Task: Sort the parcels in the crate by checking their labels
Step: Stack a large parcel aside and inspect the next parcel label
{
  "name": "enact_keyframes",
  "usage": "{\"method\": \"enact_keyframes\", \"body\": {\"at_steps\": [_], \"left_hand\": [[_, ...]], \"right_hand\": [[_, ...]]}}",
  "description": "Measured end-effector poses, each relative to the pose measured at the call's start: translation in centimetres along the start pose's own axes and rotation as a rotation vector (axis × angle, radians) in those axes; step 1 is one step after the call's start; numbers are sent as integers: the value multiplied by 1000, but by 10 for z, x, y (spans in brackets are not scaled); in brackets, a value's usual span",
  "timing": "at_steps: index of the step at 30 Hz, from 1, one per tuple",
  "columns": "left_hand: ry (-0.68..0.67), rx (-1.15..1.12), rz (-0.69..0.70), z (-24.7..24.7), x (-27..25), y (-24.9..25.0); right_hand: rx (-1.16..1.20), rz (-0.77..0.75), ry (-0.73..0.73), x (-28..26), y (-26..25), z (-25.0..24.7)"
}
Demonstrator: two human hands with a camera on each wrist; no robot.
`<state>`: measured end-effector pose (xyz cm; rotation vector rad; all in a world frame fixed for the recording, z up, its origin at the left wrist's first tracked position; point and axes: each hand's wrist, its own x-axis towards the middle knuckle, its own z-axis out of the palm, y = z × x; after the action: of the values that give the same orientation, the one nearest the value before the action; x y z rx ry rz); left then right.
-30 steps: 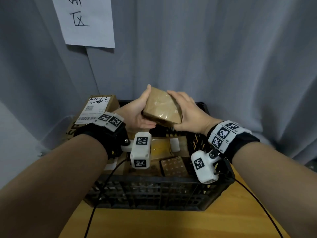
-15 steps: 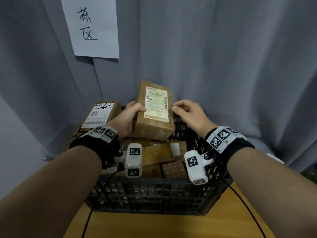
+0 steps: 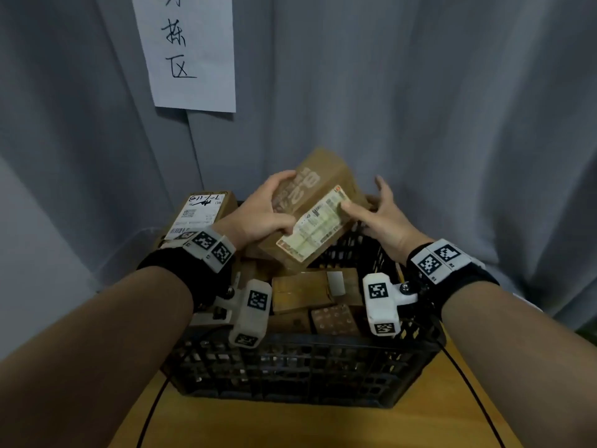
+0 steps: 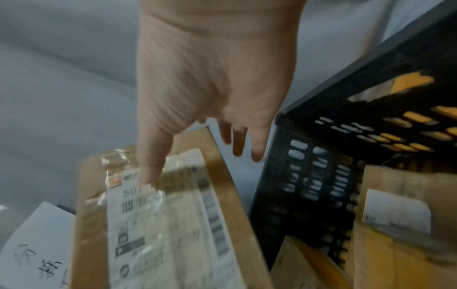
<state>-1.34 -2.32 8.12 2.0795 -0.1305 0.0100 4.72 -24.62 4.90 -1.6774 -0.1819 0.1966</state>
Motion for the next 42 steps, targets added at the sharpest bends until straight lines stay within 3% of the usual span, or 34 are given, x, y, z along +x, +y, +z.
{"method": "enact_keyframes", "body": {"at_steps": [3,6,10,12,15,19,22,25,32,35,42], "left_hand": [[-136,160,26,2,5,2],[-224,161,0,7,14,1],[-307,179,-24,15,30,-4],[-250,247,3,21,40,-9],[-98,417,85,32,56,-24],[-96,537,-104,55,69,-58],[-209,609,-235,72,70,-86],[-425,719,-315,83,74,-107],[-793,1017,-273,108,91,-101],[-930,1093,-321,118,91,-105],[-712,996,-277,110,83,-117]], "right_hand": [[-166,-44,-123,-2,6,-16],[-158,9,-251,-5,10,-17],[-81,51,-165,-3,19,-23],[-117,59,-107,1,25,-28],[-149,38,139,12,29,-33],[-230,102,395,29,47,-34],[-328,109,464,31,65,-28],[-425,63,487,30,74,-21],[-448,21,486,29,79,-18],[-454,-15,522,29,79,-18],[-445,-34,524,28,79,-19]]}}
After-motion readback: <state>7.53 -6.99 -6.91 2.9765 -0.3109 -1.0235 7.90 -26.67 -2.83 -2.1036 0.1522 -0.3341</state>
